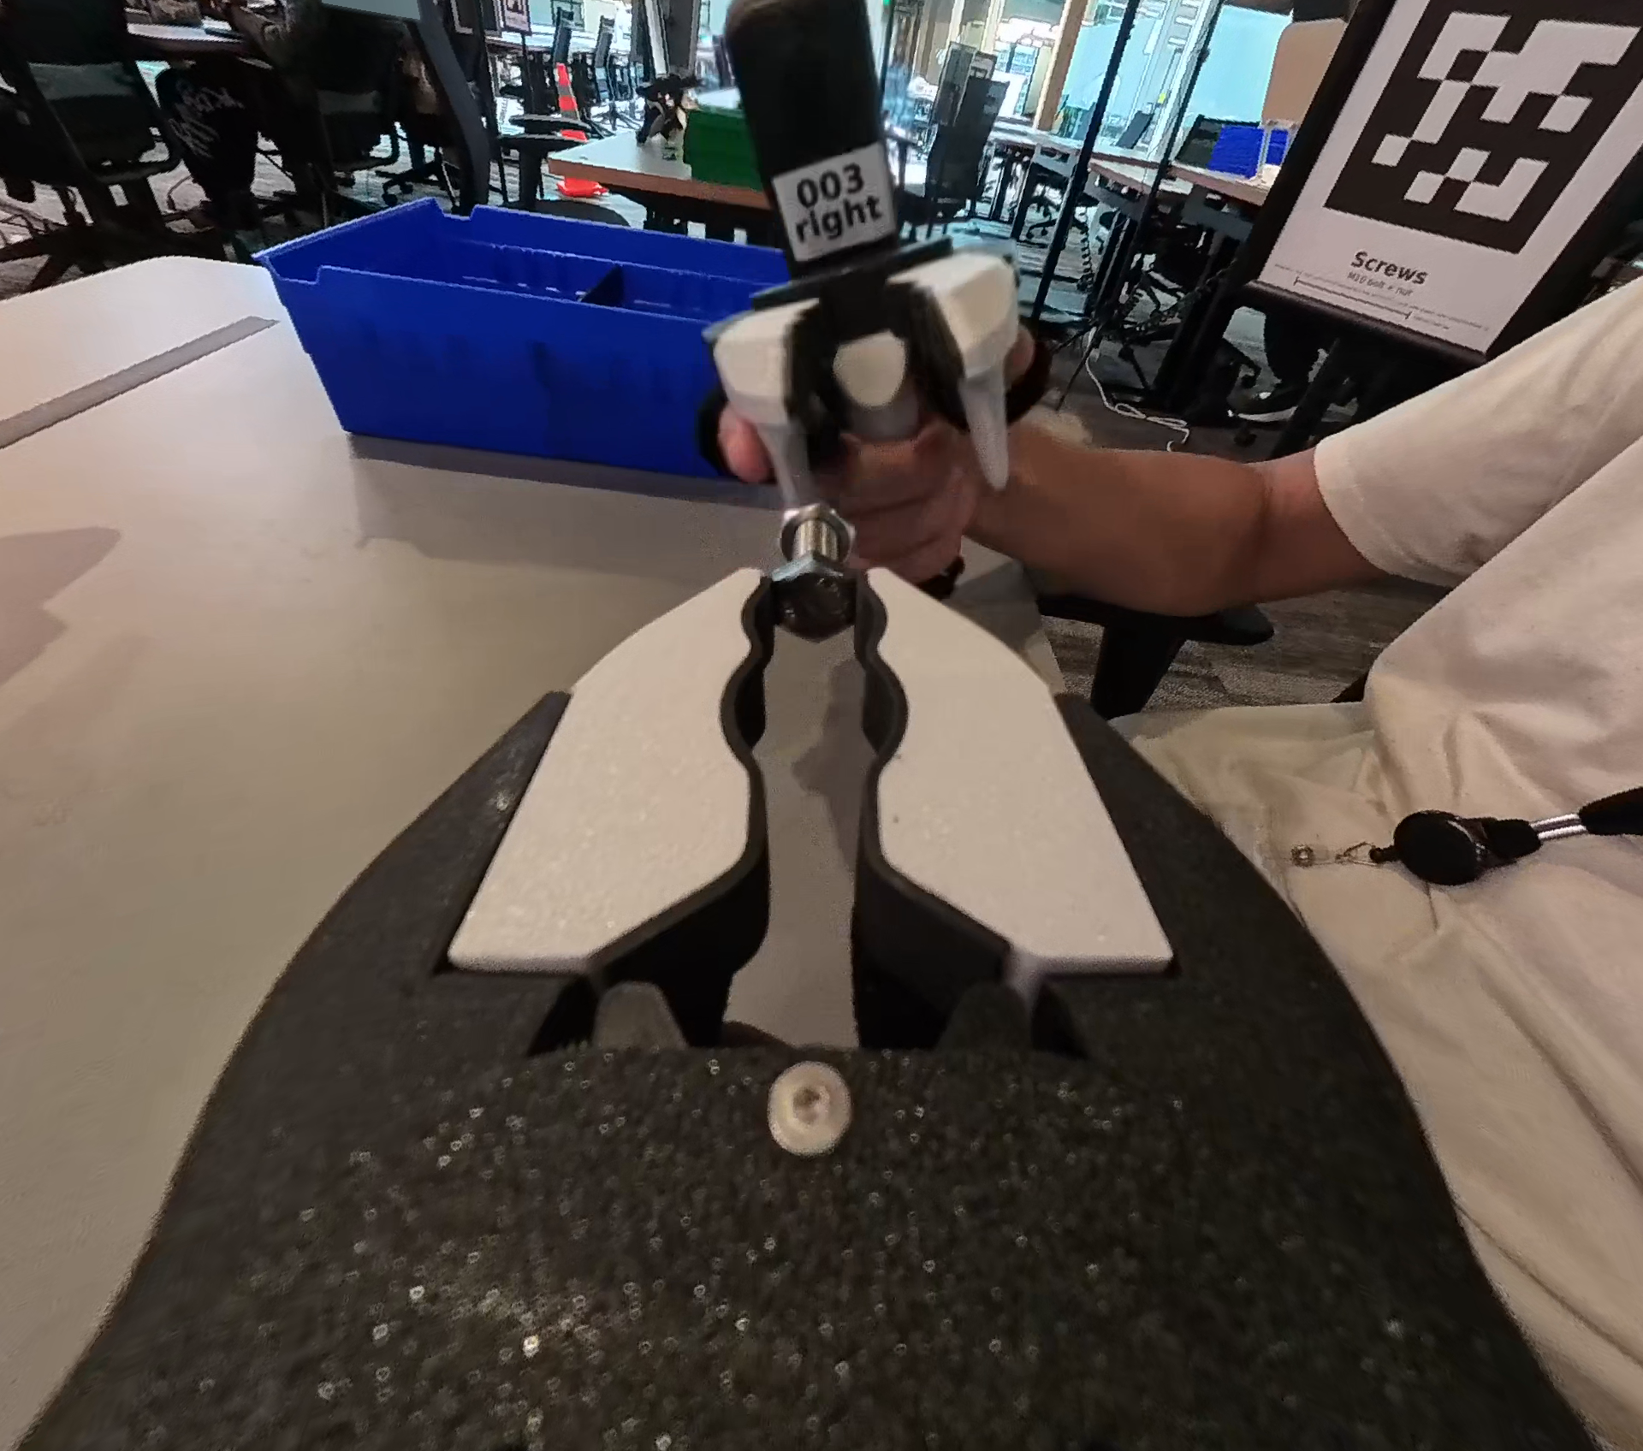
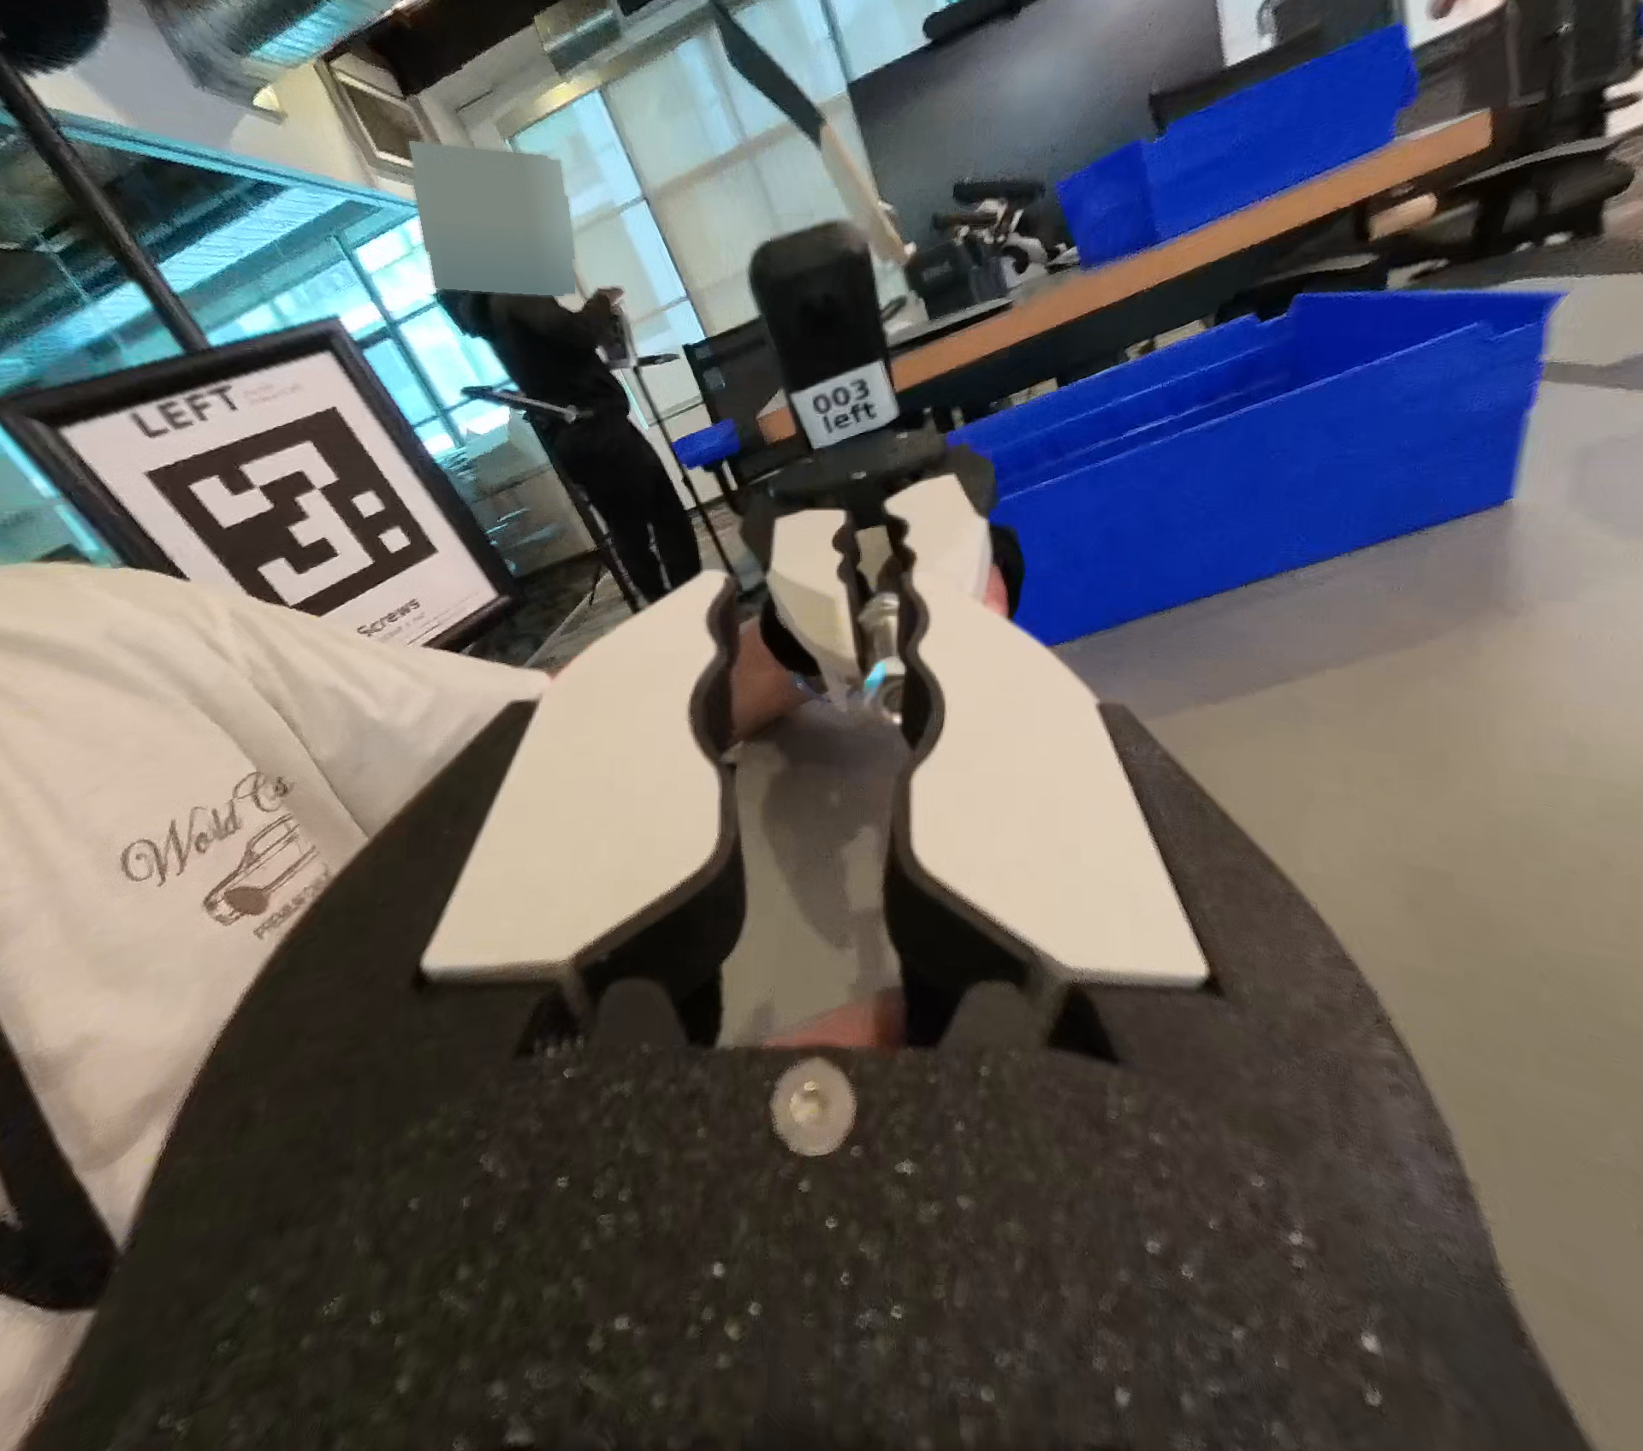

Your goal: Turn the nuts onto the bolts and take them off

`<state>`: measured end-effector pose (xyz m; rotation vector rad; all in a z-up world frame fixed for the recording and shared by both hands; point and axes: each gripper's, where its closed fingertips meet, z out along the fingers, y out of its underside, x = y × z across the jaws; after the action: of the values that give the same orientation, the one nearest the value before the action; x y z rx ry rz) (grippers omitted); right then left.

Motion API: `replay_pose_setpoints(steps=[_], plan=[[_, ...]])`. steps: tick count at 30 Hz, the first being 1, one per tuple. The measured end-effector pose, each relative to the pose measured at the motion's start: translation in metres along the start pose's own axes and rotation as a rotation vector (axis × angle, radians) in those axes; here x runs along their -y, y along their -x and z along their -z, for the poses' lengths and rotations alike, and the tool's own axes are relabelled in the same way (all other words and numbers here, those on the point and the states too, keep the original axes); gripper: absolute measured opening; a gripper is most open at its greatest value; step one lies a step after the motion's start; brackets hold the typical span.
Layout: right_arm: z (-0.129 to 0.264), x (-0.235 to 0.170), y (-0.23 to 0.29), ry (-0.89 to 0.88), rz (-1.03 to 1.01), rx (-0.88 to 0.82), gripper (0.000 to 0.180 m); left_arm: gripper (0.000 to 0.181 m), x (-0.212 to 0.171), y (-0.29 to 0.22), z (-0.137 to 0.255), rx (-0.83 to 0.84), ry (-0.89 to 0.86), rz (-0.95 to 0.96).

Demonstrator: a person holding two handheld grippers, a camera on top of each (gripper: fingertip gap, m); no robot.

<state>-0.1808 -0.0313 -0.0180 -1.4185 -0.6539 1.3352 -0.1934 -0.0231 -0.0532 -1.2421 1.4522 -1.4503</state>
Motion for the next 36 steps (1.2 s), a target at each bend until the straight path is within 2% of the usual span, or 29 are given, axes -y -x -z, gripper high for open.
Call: replay_pose_setpoints(steps=[6,8,11,16,18,22,28,30,33,36], plan=[[-0.004,-0.038,-0.014,0.090,-0.096,-0.004,0.035,0.017,0.002,-0.001,0.001,-0.009,-0.011,0.005],[-0.009,-0.025,-0.008,0.056,-0.066,0.004,0.039,0.017,0.001,-0.001,0.000,-0.007,-0.004,0.003],[-0.002,-0.005,-0.004,0.023,-0.011,-0.010,0.031,0.017,0.001,0.001,0.002,0.002,-0.004,0.002],[-0.001,-0.035,-0.016,0.095,-0.088,-0.018,0.034,0.017,0.002,-0.001,0.001,-0.007,-0.006,0.005],[-0.007,-0.031,-0.009,0.082,-0.085,0.009,0.038,0.017,0.001,-0.001,0.000,-0.006,-0.002,0.002],[0.000,-0.005,-0.003,0.033,-0.019,-0.010,0.032,0.017,0.001,0.001,0.002,0.002,-0.003,0.004],[-0.005,-0.037,-0.014,0.106,-0.096,-0.010,0.034,0.017,0.001,0.000,0.001,-0.001,-0.002,0.002],[-0.010,-0.031,-0.009,0.100,-0.059,-0.013,0.040,0.017,0.002,0.000,0.002,-0.005,-0.008,0.004],[-0.002,-0.013,-0.005,0.038,-0.050,-0.007,0.035,0.017,0.002,0.001,0.003,0.010,-0.003,-0.003],[0.005,-0.025,-0.018,0.057,-0.070,-0.053,0.035,0.017,0.001,0.001,0.002,0.001,-0.006,0.005]])
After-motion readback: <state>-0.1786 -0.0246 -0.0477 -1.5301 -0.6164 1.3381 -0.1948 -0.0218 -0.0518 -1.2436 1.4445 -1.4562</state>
